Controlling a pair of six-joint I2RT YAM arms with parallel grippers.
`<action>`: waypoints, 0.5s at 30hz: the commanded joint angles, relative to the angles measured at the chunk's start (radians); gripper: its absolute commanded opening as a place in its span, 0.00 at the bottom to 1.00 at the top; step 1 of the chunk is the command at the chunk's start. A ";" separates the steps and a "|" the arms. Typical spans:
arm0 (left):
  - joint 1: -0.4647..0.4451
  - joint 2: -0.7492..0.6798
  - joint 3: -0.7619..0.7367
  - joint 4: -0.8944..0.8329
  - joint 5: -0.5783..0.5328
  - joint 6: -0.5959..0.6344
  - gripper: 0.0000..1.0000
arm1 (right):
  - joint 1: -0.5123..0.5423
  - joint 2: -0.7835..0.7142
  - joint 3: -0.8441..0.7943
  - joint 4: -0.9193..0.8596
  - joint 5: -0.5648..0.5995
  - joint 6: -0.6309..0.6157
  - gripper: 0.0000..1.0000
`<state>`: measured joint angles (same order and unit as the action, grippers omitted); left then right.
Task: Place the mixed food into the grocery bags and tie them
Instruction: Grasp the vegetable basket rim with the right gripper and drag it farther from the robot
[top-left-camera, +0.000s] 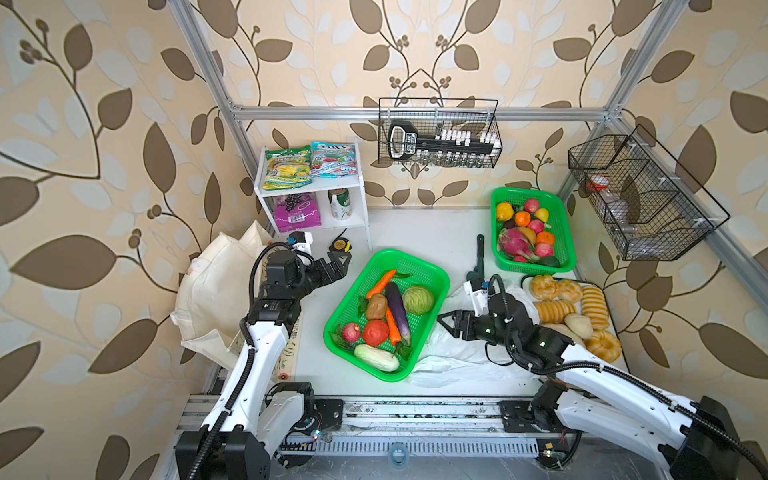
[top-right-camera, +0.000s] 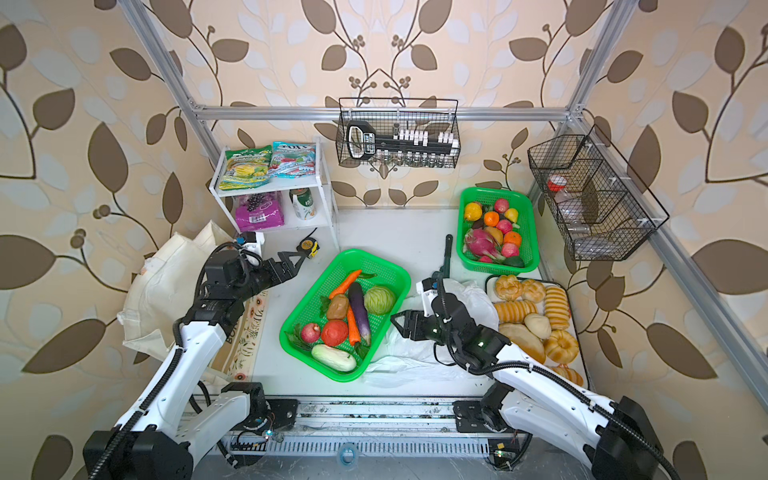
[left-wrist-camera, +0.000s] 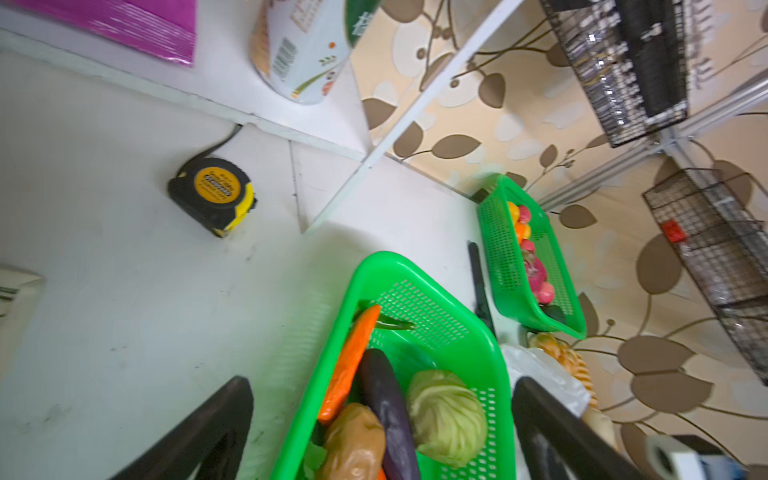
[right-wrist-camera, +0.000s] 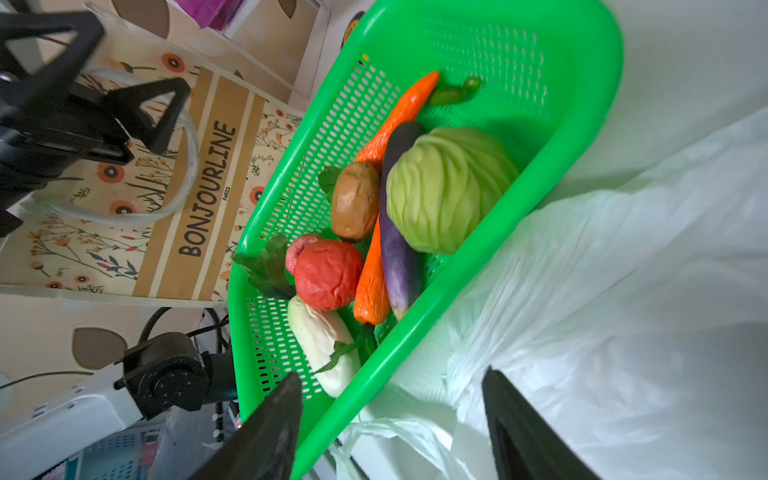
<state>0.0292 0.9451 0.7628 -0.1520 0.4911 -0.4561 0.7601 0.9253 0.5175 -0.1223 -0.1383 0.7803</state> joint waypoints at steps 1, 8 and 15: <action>-0.028 -0.050 0.069 -0.103 0.055 0.022 0.99 | 0.059 0.049 0.036 -0.007 0.020 0.028 0.63; -0.070 -0.093 0.148 -0.374 -0.070 0.144 0.99 | 0.124 0.148 0.047 0.040 -0.003 0.056 0.61; -0.207 -0.131 0.205 -0.560 -0.159 0.161 0.99 | 0.162 0.221 0.062 0.090 0.008 0.131 0.52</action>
<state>-0.1390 0.8402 0.9272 -0.5888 0.3801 -0.3298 0.9085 1.1267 0.5419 -0.0719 -0.1421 0.8551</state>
